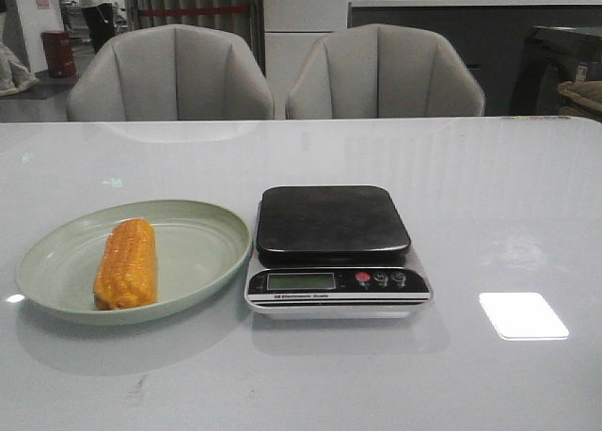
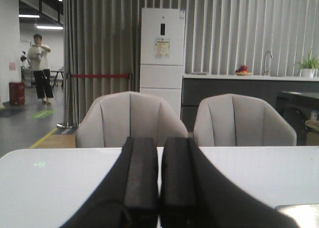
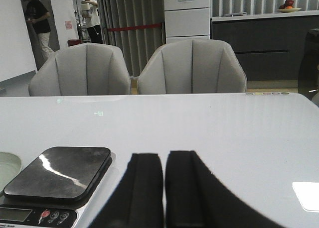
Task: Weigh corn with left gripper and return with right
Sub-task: 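Move the left gripper toward the corn cob on the green plate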
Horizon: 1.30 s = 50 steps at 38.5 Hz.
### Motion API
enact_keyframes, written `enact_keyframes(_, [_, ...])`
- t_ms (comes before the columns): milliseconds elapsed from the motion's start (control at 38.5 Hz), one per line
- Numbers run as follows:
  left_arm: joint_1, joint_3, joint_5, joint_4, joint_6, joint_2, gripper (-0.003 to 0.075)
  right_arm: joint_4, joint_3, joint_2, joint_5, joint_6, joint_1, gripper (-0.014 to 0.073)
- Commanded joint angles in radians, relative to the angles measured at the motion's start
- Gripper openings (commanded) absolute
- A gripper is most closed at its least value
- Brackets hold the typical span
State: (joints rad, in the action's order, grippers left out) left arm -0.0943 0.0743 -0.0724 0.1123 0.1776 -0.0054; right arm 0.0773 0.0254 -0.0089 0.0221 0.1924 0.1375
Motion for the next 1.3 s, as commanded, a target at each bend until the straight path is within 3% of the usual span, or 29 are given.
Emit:
enact_keyframes(0, [-0.021,0.141,0.06,0.002,0.013,0.053,0.0114,0.001,0.011,-0.019,0.077,-0.011,-0.002,0.0193])
enact_keyframes(260, [-0.062,0.35,0.314,-0.096,0.015,0.243,0.0114,0.001,0.011,-0.019,0.077,-0.011,-0.002,0.0193])
enact_keyframes(676, [-0.062,0.347,0.33,-0.084,0.016,0.358,0.0122,0.001,0.011,-0.019,0.077,-0.011,-0.002,0.0193])
enact_keyframes(780, [-0.062,0.347,0.332,-0.084,0.016,0.39,0.0197,0.001,0.011,-0.02,0.077,-0.011,-0.002,0.0193])
enact_keyframes(1014, [-0.062,0.349,0.332,-0.094,0.016,0.462,0.0535,0.001,0.011,-0.02,0.077,-0.011,-0.002,0.0193])
enact_keyframes(1092, [-0.062,0.349,0.33,-0.112,0.016,0.484,0.0587,0.001,0.011,-0.02,0.077,-0.011,-0.002,0.0193])
enact_keyframes(1274, [-0.063,0.409,0.38,-0.123,0.016,0.559,0.0594,0.001,0.011,-0.02,0.077,-0.011,-0.002,0.0193])
